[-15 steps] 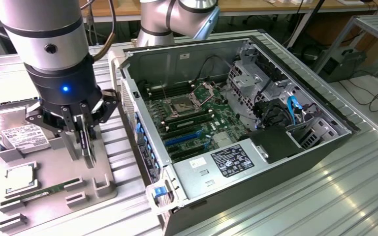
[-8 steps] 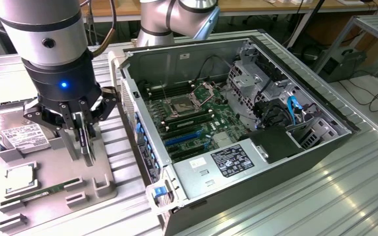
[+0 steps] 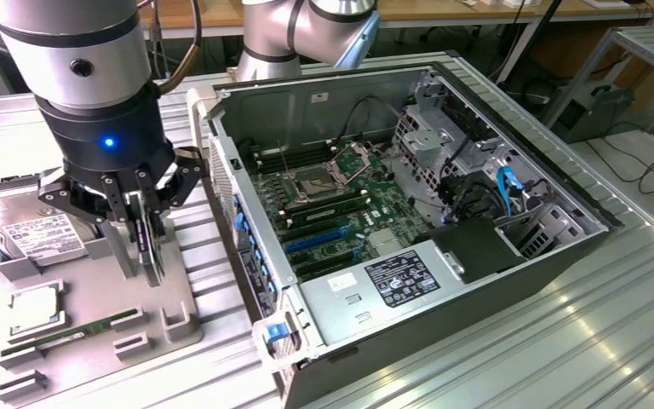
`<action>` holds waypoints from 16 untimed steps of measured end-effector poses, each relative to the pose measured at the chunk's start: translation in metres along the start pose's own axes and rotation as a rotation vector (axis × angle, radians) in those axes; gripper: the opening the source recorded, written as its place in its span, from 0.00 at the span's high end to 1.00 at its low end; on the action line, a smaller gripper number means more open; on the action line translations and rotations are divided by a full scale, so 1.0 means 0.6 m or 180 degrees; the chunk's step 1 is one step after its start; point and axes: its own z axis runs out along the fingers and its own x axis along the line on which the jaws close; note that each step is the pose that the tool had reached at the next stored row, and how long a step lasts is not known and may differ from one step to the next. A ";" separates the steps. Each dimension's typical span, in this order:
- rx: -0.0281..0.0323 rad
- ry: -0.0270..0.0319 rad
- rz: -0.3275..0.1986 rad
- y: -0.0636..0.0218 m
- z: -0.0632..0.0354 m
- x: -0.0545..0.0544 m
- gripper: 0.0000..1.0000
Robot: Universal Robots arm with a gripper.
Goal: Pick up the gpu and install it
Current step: 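Pick up the gpu and move the gpu toward the slot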
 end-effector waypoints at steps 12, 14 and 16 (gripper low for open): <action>0.0004 0.0000 0.0000 0.000 -0.010 0.000 0.72; 0.0004 0.0000 0.0000 0.000 -0.012 0.000 0.72; 0.0004 0.0000 0.0000 0.000 -0.014 0.000 0.72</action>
